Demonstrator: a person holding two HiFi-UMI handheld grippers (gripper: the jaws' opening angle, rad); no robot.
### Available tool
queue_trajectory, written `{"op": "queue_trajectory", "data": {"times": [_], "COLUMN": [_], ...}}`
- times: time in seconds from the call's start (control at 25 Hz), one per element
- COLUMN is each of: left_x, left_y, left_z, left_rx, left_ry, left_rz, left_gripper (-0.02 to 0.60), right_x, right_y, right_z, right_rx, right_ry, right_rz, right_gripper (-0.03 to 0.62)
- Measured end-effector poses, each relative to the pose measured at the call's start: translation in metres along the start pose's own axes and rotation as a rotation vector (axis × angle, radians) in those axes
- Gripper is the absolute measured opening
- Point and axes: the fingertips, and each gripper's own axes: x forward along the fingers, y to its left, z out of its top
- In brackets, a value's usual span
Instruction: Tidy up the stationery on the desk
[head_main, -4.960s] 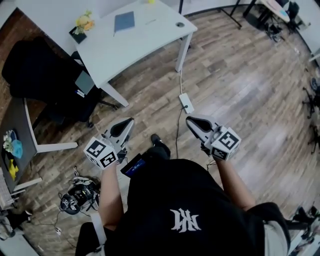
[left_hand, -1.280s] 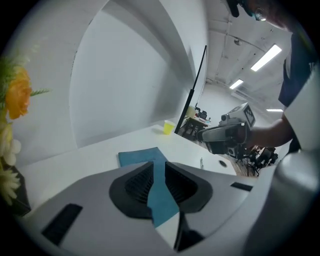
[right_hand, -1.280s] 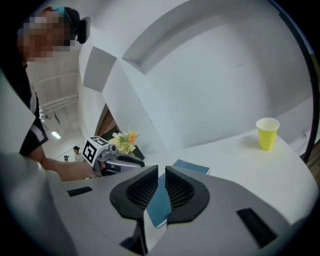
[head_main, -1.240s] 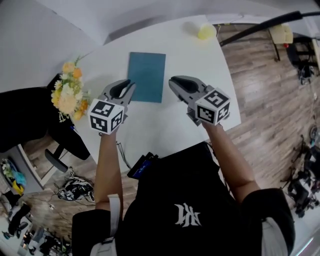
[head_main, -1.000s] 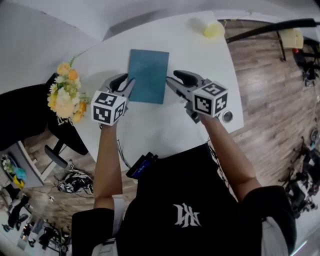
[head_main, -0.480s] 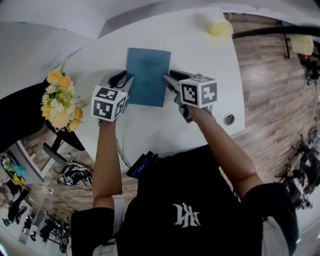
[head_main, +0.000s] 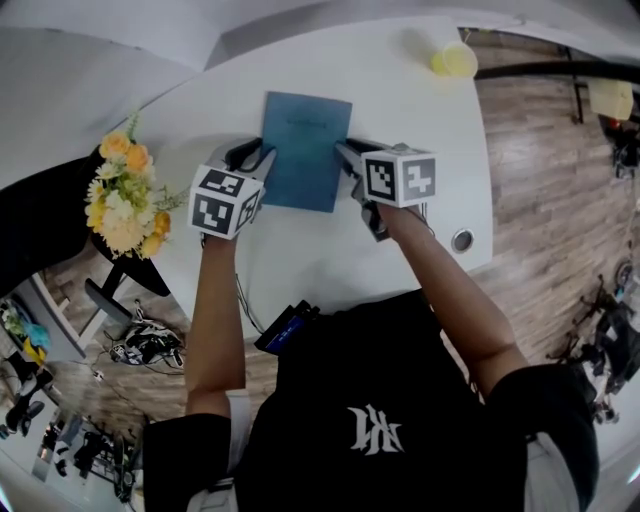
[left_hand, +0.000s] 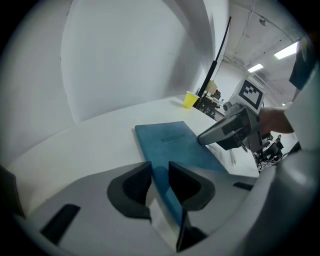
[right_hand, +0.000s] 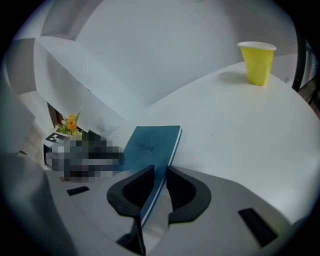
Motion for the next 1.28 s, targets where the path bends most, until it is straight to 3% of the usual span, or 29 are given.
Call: {"op": "queue_trajectory", "data": {"times": [0.28,0.56,0.92,1.12,1.28], "left_x": [0.0,-0.013,-0.034,-0.038,-0.043], "left_y": [-0.005,-0.028,-0.065,-0.092,-0.114], "left_z": [0.0,-0.029,-0.087,-0.109,-0.129], "left_rx": [0.006,-0.009,-0.02,-0.035,-0.022], "left_ry": [0.014,0.075,0.122,0.137,0.172], "left_rz": [0.01,-0.022,-0.049,-0.071,-0.061], "left_gripper": [0.101,0.089,0.077,0.069,0.067], "right_x": [-0.002,-0.007,-0.016,-0.03,-0.041], "right_y": [-0.002,0.002,0.017,0.015,0.015], "right_z": [0.002,-0.014,-0.067,-0.096,-0.124], "right_rx": [-0.04,-0.158,-0.325,-0.476,-0.501], "right_ry": [0.022,0.094,0.222,0.26,0.291], "right_rz": [-0.005,-0.013,-0.029,-0.044,-0.027], "right_gripper": [0.094,0.091,0.091,0.092,0.092]}}
